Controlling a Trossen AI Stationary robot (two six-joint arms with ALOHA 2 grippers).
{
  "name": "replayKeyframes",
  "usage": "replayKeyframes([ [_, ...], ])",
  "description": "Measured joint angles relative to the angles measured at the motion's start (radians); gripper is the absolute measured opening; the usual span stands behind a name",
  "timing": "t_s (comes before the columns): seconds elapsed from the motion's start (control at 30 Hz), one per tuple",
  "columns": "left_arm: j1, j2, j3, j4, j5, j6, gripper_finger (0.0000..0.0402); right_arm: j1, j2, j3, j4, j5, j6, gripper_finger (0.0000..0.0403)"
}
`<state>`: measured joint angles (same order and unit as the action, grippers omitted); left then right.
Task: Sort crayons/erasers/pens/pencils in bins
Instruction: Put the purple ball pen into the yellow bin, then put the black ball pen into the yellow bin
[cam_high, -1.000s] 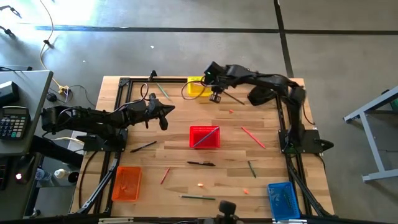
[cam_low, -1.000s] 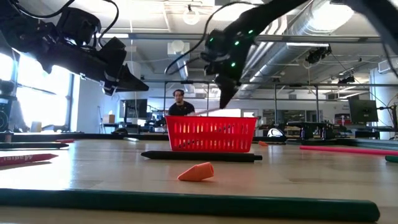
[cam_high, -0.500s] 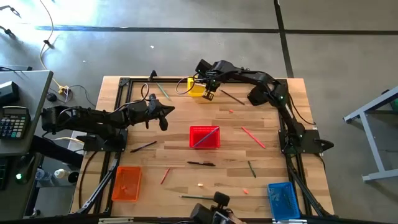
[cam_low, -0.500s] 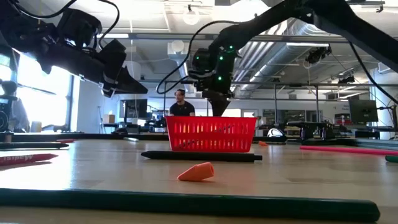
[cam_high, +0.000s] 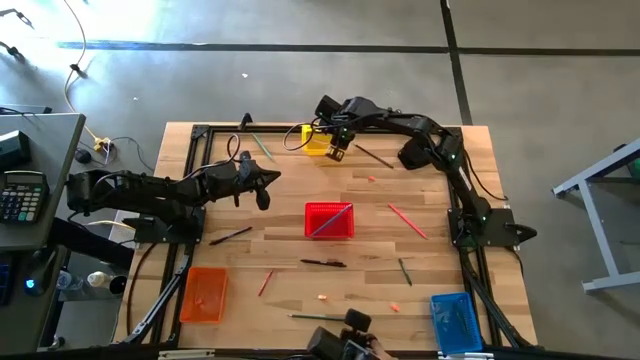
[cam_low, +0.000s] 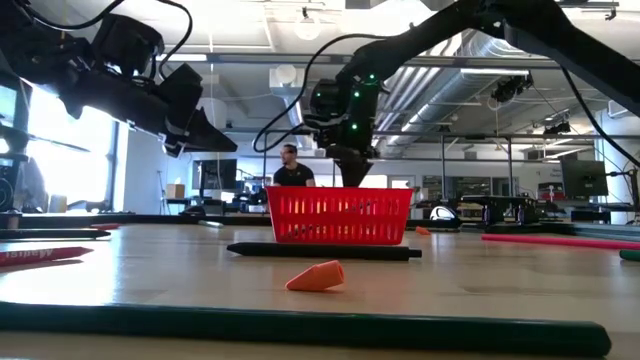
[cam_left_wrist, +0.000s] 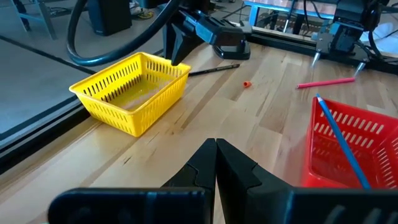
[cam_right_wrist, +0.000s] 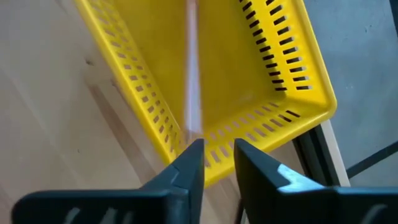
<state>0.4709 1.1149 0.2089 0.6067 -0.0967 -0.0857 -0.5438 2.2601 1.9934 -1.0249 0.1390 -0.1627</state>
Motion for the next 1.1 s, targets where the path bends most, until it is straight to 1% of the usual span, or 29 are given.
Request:
replayKeyframes([
  [0.13, 0.0, 0.0, 0.0, 0.0, 0.0, 0.0, 0.0, 0.0, -0.005, 0.0, -0.016, 0.0, -0.01, 0.0106],
  [0.27, 0.0, 0.0, 0.0, 0.0, 0.0, -0.007, 0.0, 0.0, -0.04, 0.02, -0.08, 0.0, -0.045, 0.0105],
  [0.33, 0.0, 0.0, 0.0, 0.0, 0.0, -0.008, 0.0, 0.002, -0.074, 0.02, -0.09, 0.001, -0.072, 0.0092],
  [0.43, 0.0, 0.0, 0.0, -0.002, 0.0, -0.015, 0.0, 0.002, -0.126, 0.02, -0.077, -0.022, -0.105, 0.0061],
  [0.53, 0.0, 0.0, 0.0, -0.005, 0.002, -0.016, 0.0, 0.002, -0.165, 0.021, -0.027, -0.08, -0.107, 0.0018],
  [0.57, 0.0, 0.0, 0.0, -0.005, 0.002, -0.016, 0.0, 0.001, -0.171, 0.021, -0.012, -0.107, -0.108, 0.0009],
  [0.7, 0.0, 0.0, 0.0, -0.005, 0.003, -0.005, 0.0, 0.007, -0.174, 0.008, 0.091, -0.179, -0.107, 0.001],
  [0.77, 0.0, 0.0, 0.0, -0.005, 0.003, 0.01, 0.0, 0.016, -0.181, -0.042, 0.211, -0.187, -0.107, 0.0004],
  [0.83, 0.0, 0.0, 0.0, -0.005, 0.003, 0.024, 0.0, 0.022, -0.197, -0.123, 0.318, -0.201, -0.092, 0.0002],
  [0.87, 0.0, 0.0, 0.0, -0.005, 0.003, 0.028, 0.0, 0.026, -0.21, -0.171, 0.399, -0.202, -0.077, 0.0003],
  [1.0, 0.0, 0.0, 0.0, -0.012, 0.005, 0.028, 0.0, 0.03, -0.292, -0.395, 0.682, -0.205, -0.041, 0.0001],
  [1.1, 0.0, 0.0, 0.0, -0.015, 0.017, 0.026, 0.0, 0.031, -0.377, -0.575, 0.88, -0.211, -0.013, 0.0001],
])
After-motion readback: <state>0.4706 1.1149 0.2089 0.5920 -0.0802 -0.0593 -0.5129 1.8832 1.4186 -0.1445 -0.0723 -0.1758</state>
